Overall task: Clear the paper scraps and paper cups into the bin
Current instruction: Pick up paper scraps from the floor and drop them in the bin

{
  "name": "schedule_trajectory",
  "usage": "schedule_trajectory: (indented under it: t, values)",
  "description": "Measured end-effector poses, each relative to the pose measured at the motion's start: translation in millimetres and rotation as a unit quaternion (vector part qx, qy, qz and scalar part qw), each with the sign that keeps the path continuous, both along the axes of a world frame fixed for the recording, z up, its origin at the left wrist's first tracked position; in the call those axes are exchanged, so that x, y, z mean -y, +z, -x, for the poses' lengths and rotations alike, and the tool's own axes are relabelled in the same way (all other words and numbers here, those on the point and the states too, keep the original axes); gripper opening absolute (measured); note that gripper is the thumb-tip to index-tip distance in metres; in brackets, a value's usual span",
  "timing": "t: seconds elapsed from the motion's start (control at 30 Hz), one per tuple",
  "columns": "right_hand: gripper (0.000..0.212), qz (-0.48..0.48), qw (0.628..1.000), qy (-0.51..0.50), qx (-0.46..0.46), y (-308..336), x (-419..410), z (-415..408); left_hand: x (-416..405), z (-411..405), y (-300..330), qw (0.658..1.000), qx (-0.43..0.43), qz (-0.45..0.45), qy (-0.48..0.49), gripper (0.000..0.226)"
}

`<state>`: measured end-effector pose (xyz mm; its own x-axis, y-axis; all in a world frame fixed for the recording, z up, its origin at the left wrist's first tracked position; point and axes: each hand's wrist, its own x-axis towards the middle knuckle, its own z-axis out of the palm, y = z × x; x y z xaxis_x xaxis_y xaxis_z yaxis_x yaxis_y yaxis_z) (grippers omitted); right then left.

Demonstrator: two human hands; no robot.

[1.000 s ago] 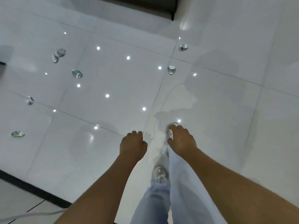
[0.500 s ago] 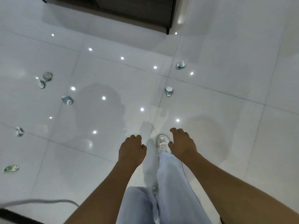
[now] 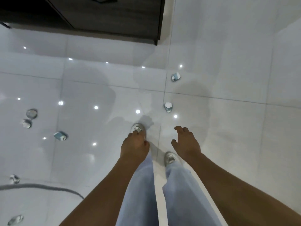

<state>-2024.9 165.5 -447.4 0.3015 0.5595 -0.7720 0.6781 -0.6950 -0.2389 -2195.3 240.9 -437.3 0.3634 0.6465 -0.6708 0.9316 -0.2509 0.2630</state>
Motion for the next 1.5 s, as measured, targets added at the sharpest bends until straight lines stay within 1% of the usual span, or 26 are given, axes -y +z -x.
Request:
schedule_trajectory:
  t: [0.13,0.27,0.37,0.53,0.67,0.73,0.8,0.87,0.97,1.03,1.1,1.2,1.33,1.4,1.5]
  values:
    - [0.047,-0.014,1.000,-0.027,0.003,-36,-37,-6,-44,-5,-36,1.000,-0.005,-0.005,-0.015,0.032]
    - [0.046,-0.029,0.998,-0.050,0.003,-95,-64,-20,-73,-18,-90,1.000,-0.008,-0.007,-0.026,0.030]
    - [0.049,-0.025,0.998,-0.052,0.001,-157,-76,-34,-86,-29,-147,1.000,-0.011,0.006,-0.007,0.030]
    - [0.055,-0.017,0.999,-0.044,0.012,-284,-80,-55,-86,-49,-266,0.999,-0.014,0.031,0.029,0.033]
    - [0.055,-0.026,0.998,-0.059,0.020,-386,-79,-67,-70,-63,-355,0.998,-0.006,0.054,0.007,0.033]
    - [0.058,-0.036,0.996,-0.073,0.026,-431,-80,-71,-65,-70,-391,0.998,-0.002,0.060,-0.002,0.033]
    - [0.066,-0.050,0.995,-0.087,0.029,-467,-82,-71,-63,-77,-419,0.998,0.003,0.059,-0.016,0.033]
    - [0.070,-0.077,0.991,-0.098,0.042,-490,-83,-70,-65,-82,-438,0.998,0.013,0.055,-0.029,0.034]
    - [0.066,-0.128,0.983,-0.110,0.078,-505,-82,-68,-72,-87,-452,0.998,0.025,0.058,-0.029,0.037]
    - [0.065,-0.139,0.981,-0.116,0.069,-504,-82,-67,-79,-91,-454,0.997,0.030,0.064,-0.021,0.038]
    - [0.067,-0.140,0.984,-0.099,0.043,-496,-83,-63,-85,-95,-450,0.997,0.036,0.065,-0.013,0.038]
    - [0.072,-0.156,0.986,-0.061,-0.004,-469,-84,-52,-93,-102,-434,0.997,0.037,0.068,-0.004,0.040]
    - [0.078,-0.171,0.985,-0.015,-0.037,-426,-88,-36,-105,-111,-399,0.996,0.021,0.086,0.013,0.044]
    - [0.078,-0.184,0.982,-0.002,-0.040,-405,-92,-29,-109,-114,-382,0.994,0.015,0.106,0.022,0.040]
    - [0.083,-0.216,0.975,0.003,-0.050,-377,-97,-27,-115,-119,-358,0.988,0.025,0.148,0.036,0.029]
